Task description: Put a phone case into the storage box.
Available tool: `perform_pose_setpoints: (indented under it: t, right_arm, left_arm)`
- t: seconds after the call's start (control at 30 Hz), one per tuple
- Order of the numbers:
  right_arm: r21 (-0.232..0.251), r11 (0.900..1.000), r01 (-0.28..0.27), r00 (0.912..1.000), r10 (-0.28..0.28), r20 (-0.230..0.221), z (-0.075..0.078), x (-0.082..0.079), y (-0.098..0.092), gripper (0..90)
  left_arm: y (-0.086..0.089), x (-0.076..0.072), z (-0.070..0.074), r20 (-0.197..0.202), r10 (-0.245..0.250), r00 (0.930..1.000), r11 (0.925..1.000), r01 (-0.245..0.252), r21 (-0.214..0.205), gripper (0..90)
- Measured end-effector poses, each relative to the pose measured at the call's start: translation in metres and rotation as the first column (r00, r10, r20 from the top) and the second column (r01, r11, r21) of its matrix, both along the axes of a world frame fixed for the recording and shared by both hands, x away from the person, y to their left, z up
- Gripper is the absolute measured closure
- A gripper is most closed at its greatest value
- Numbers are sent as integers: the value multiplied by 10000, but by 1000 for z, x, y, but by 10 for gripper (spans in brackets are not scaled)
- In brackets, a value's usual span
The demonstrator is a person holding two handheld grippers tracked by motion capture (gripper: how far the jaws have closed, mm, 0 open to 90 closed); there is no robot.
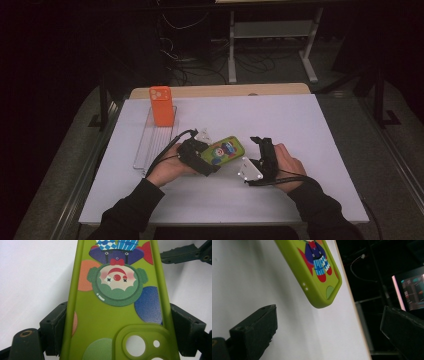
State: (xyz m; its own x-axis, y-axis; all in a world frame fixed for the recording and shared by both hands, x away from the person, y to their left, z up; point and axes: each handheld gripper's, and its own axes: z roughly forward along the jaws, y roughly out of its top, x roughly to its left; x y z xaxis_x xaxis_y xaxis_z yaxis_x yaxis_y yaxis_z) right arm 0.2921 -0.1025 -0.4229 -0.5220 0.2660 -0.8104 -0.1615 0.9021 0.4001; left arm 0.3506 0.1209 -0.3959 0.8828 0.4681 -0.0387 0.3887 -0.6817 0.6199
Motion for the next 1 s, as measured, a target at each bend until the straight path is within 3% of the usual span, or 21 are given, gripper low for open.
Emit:
perform_pose_setpoints:
  t: [0.07, 0.2, 0.23, 0.27, 0.5, 0.53, 0.6, 0.63, 0.67, 0.73, 0.77, 0.8, 1.0]
  right_arm:
    - [-222, 9997, -24, 9996, 30, 268, -2, -1, 2, 1]
    - [-863, 9961, -182, 9958, 258, 875, -6, -3, 5, 1]
    - [-880, 9959, -195, 9942, 286, 1033, -7, -3, 6, 2]
    - [-896, 9959, -101, 9949, 190, 990, -8, -4, 7, 3]
    - [-1160, 9926, -349, 9873, 522, 1502, -10, -6, 13, 45]
    - [-1119, 9932, -323, 9882, 484, 1450, -10, -7, 14, 55]
    - [-1187, 9923, -347, 9865, 530, 1552, -12, -7, 16, 74]
    - [-1194, 9923, -326, 9862, 514, 1575, -12, -8, 16, 91]
    - [-1456, 9877, -571, 9796, 836, 1828, -11, -6, 16, 110]
    - [-1619, 9853, -544, 9768, 861, 1962, -11, -6, 17, 138]
    - [-1510, 9873, -504, 9762, 807, 2014, -12, -7, 18, 160]
    - [-1570, 9861, -546, 9729, 879, 2140, -12, -7, 18, 189]
    - [-1805, 9825, -464, 9699, 875, 2274, -15, -10, 22, 350]
  left_arm:
    - [2, 2, 2, 30, -184, 9998, 9996, 183, 236, 155]
    - [0, 3, 3, 22, -136, 9999, 9996, 136, 235, 154]
    - [-1, 4, 3, -66, -15, 10000, 9999, 16, 120, 155]
    - [-1, 6, 5, -45, -198, 9998, 9991, 200, 381, 155]
    - [-8, 10, 10, -226, -140, 9996, 9998, 143, 154, 154]
    - [-8, 11, 12, -191, -329, 9993, 9989, 336, 325, 154]
    - [-11, 10, 11, -243, -144, 9996, 9999, 146, 87, 155]
    - [-11, 11, 12, -229, -390, 9990, 9986, 397, 352, 154]
    - [-12, 10, 12, -206, -376, 9991, 9988, 382, 301, 154]
    - [-16, 9, 11, -302, -261, 9992, 9996, 263, 81, 154]
    - [-15, 10, 13, -260, -499, 9984, 9983, 506, 282, 154]
    - [-17, 9, 12, -290, -468, 9985, 9987, 474, 209, 154]
    - [-19, 7, 13, -258, -688, 9973, 9970, 696, 338, 154]
